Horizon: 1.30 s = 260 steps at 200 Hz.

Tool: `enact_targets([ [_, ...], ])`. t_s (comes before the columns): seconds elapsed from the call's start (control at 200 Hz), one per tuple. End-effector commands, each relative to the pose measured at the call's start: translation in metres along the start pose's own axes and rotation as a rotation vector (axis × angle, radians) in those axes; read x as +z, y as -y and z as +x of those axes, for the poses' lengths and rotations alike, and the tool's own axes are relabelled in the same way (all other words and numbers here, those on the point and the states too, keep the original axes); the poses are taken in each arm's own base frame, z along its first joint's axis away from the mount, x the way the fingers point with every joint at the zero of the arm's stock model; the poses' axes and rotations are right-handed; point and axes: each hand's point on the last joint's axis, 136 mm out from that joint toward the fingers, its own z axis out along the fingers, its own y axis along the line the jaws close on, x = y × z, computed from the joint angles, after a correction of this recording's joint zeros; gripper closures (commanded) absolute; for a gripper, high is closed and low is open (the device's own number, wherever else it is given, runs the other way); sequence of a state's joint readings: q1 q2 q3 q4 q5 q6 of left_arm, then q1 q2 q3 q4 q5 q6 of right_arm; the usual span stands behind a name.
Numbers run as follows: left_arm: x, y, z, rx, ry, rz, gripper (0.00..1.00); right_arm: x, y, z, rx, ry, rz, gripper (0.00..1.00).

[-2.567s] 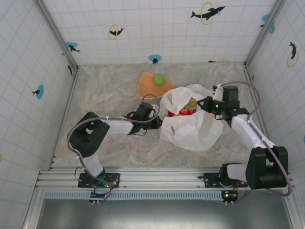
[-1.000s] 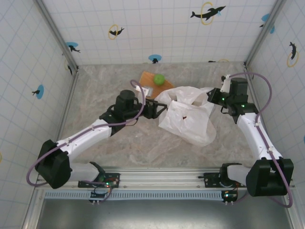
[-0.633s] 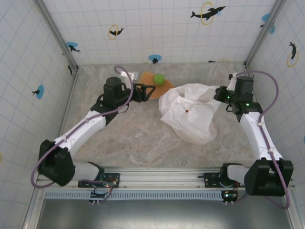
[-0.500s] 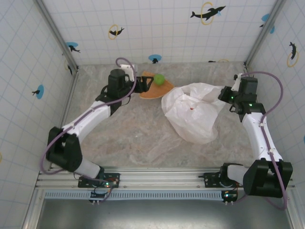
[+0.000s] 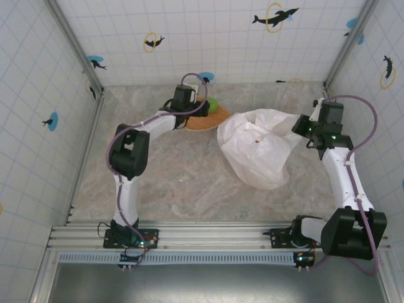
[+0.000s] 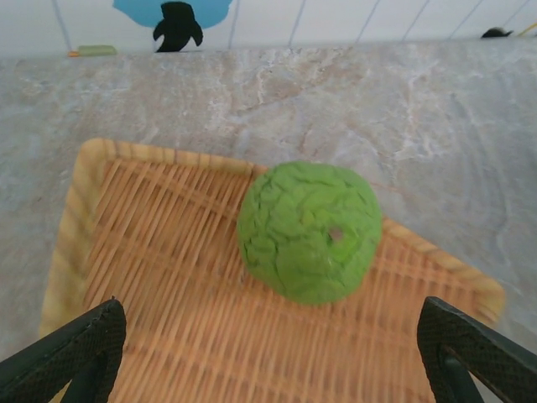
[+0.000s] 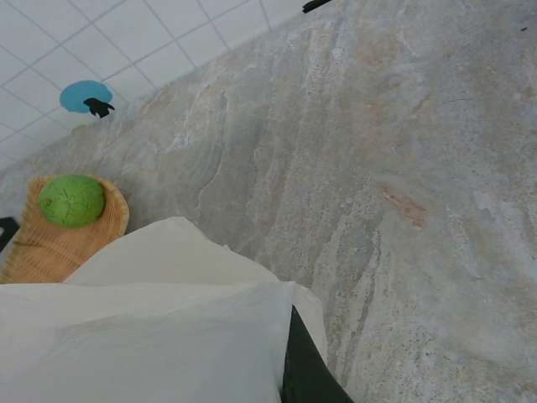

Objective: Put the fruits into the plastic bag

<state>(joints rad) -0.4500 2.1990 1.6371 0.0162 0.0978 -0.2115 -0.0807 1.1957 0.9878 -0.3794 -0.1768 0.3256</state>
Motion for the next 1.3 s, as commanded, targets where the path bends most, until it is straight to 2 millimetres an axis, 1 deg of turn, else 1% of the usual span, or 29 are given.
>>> enact_targets([
  [0.0, 0.021, 0.005, -0.002, 0.025, -0.032, 0.028, 0.08, -0.004, -0.001, -0.013, 0.009, 0.026, 0.007, 0.97],
  [0.065, 0.032, 0.008, -0.001, 0.006, -0.038, 0.051, 0.08, -0.002, 0.0, -0.011, 0.011, 0.023, 0.006, 0.97],
  [0.095, 0.032, 0.01, -0.006, 0.003, -0.026, 0.059, 0.07, -0.001, 0.0, -0.01, 0.012, 0.022, 0.004, 0.97],
  [0.1, 0.038, 0.007, 0.003, -0.001, -0.042, 0.056, 0.07, -0.001, 0.0, -0.009, 0.013, 0.019, 0.004, 0.97],
  [0.11, 0.043, 0.006, 0.009, -0.004, -0.055, 0.057, 0.07, -0.001, 0.0, -0.009, 0.014, 0.019, 0.004, 0.97],
  [0.17, 0.052, 0.007, 0.013, -0.012, -0.061, 0.066, 0.07, 0.001, 0.0, -0.007, 0.016, 0.015, -0.002, 0.97],
  [0.36, 0.072, 0.004, 0.02, -0.024, -0.073, 0.071, 0.06, 0.004, -0.002, -0.005, 0.019, 0.006, -0.019, 0.97],
  [0.495, 0.081, 0.005, 0.018, -0.035, -0.065, 0.083, 0.07, 0.004, -0.003, -0.004, 0.017, 0.005, -0.025, 0.97],
  [0.576, 0.086, 0.005, 0.018, -0.041, -0.062, 0.091, 0.1, 0.003, -0.002, -0.003, 0.019, 0.001, -0.024, 0.97],
  [0.631, 0.088, 0.007, 0.019, -0.044, -0.064, 0.096, 0.15, 0.003, -0.003, -0.002, 0.018, -0.002, -0.027, 0.97],
  [0.746, 0.085, 0.007, 0.014, -0.048, -0.058, 0.096, 0.25, 0.002, -0.003, -0.001, 0.02, 0.0, -0.029, 0.97],
  [0.801, 0.08, 0.009, 0.008, -0.042, -0.05, 0.099, 0.31, 0.002, -0.004, -0.002, 0.021, 0.001, -0.033, 0.97],
  [0.916, 0.065, 0.017, -0.012, -0.035, -0.021, 0.119, 0.42, 0.001, -0.007, -0.003, 0.025, 0.004, -0.049, 0.97],
  [0.996, 0.05, 0.024, -0.027, -0.032, 0.003, 0.138, 0.49, 0.001, -0.01, -0.003, 0.033, 0.005, -0.063, 0.97],
  [1.086, 0.026, 0.033, -0.047, -0.033, 0.034, 0.155, 0.54, -0.001, -0.014, -0.003, 0.039, 0.007, -0.086, 0.97],
  [1.101, 0.024, 0.033, -0.045, -0.036, 0.031, 0.157, 0.55, -0.002, -0.015, -0.003, 0.04, 0.009, -0.092, 0.97],
  [1.106, 0.017, 0.036, -0.054, -0.033, 0.048, 0.161, 0.55, -0.002, -0.016, -0.002, 0.04, 0.007, -0.094, 0.97],
  [1.116, 0.009, 0.038, -0.06, -0.031, 0.062, 0.167, 0.55, -0.002, -0.016, -0.002, 0.039, 0.007, -0.097, 0.97],
  [1.151, -0.006, 0.043, -0.068, -0.027, 0.082, 0.182, 0.56, -0.003, -0.02, -0.002, 0.037, 0.008, -0.112, 0.97],
  [1.221, -0.035, 0.054, -0.074, -0.07, 0.113, 0.222, 0.58, -0.006, -0.031, 0.0, 0.026, 0.009, -0.154, 0.96],
  [1.226, -0.038, 0.055, -0.077, -0.071, 0.121, 0.227, 0.58, -0.006, -0.032, 0.0, 0.024, 0.01, -0.158, 0.96],
  [1.271, -0.057, 0.06, -0.074, -0.083, 0.139, 0.249, 0.59, -0.008, -0.04, 0.003, 0.012, 0.006, -0.187, 0.96],
  [1.296, -0.071, 0.065, -0.076, -0.085, 0.158, 0.261, 0.59, -0.008, -0.045, 0.004, 0.004, 0.002, -0.2, 0.96],
])
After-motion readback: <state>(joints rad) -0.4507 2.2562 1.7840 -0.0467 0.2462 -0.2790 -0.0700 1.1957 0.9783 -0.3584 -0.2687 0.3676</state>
